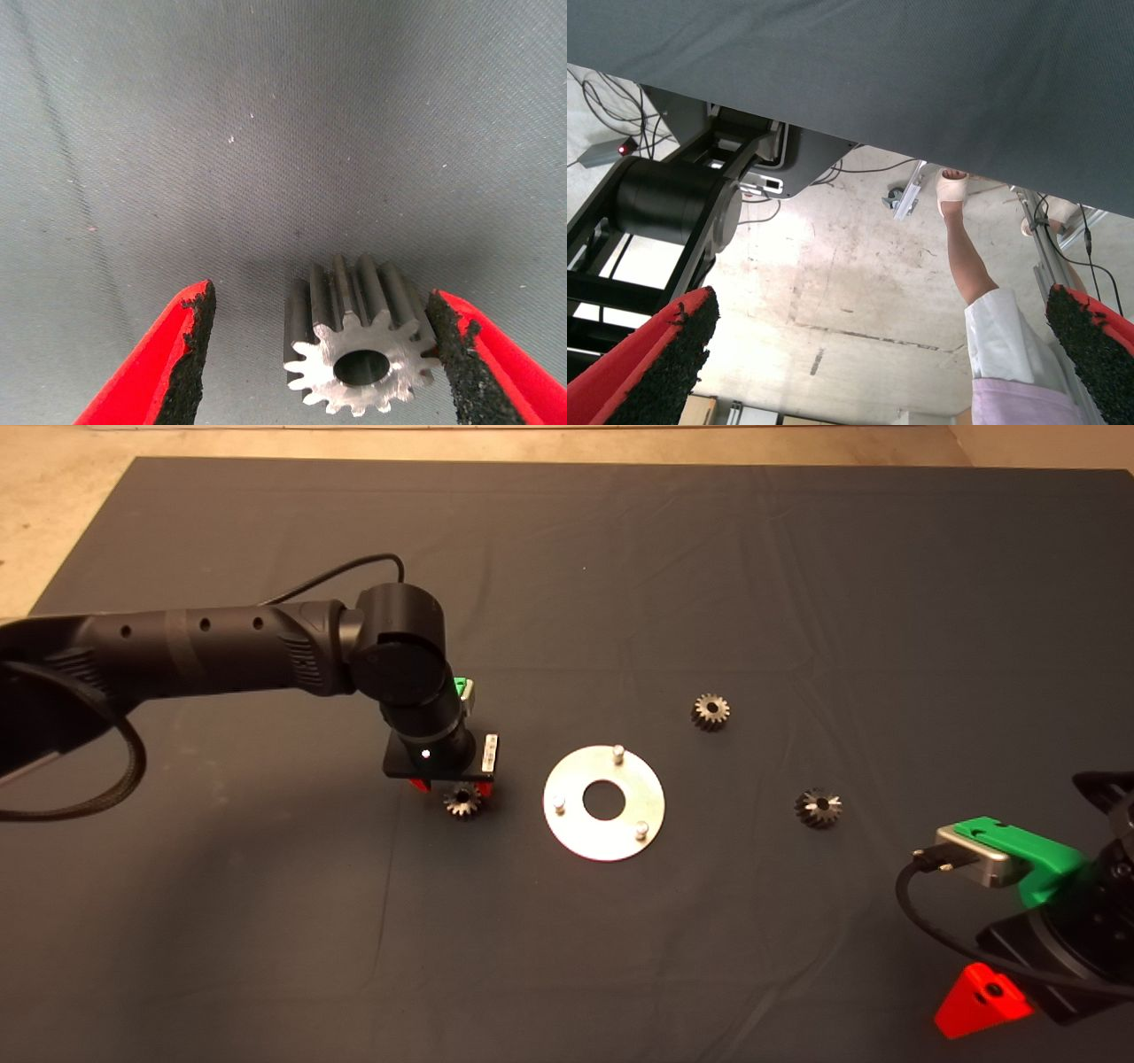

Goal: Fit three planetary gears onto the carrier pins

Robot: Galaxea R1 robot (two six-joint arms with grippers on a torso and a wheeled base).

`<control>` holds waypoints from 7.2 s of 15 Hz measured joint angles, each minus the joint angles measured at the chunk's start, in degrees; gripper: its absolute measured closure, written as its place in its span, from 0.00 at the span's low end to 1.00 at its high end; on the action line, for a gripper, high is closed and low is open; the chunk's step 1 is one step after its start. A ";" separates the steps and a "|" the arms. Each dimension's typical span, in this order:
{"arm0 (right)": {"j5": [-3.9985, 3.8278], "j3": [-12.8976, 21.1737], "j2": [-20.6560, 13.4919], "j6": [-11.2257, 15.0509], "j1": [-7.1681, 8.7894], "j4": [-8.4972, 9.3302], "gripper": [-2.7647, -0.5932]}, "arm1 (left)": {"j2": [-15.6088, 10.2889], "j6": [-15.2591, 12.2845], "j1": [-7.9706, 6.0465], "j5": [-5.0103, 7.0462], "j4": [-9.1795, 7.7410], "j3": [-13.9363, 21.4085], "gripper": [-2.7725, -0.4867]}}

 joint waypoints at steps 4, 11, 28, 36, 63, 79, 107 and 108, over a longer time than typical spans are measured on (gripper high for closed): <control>0.02 0.00 0.05 0.00 0.01 0.00 0.01 | 0.18 0.00 1.33 -0.17 -0.11 0.00 0.49; 0.00 0.00 0.05 0.02 0.00 0.00 0.01 | 0.94 0.00 1.32 -0.13 -0.09 -0.02 0.49; 0.02 0.00 0.02 0.02 0.02 0.00 0.01 | 0.79 0.00 1.33 -0.28 -0.09 -0.02 0.75; 0.02 0.00 0.05 0.02 0.00 0.00 0.01 | 0.79 0.00 1.32 -0.22 -0.09 -0.02 0.79; 0.04 0.00 0.83 0.05 0.00 -0.04 0.01 | 11.26 -6.25 -4.35 1.73 -3.80 3.86 0.79; 0.02 0.00 0.83 0.05 0.00 -0.04 0.01 | 14.49 -6.47 -4.44 1.66 -4.89 -1.90 0.80; -0.04 0.00 0.60 0.05 0.00 -0.04 0.01 | 15.26 -7.41 -3.43 1.68 -5.16 -2.91 0.80; -0.02 0.00 0.55 0.05 0.00 -0.04 0.01 | 15.41 -7.36 -3.43 1.66 -5.18 -3.24 0.80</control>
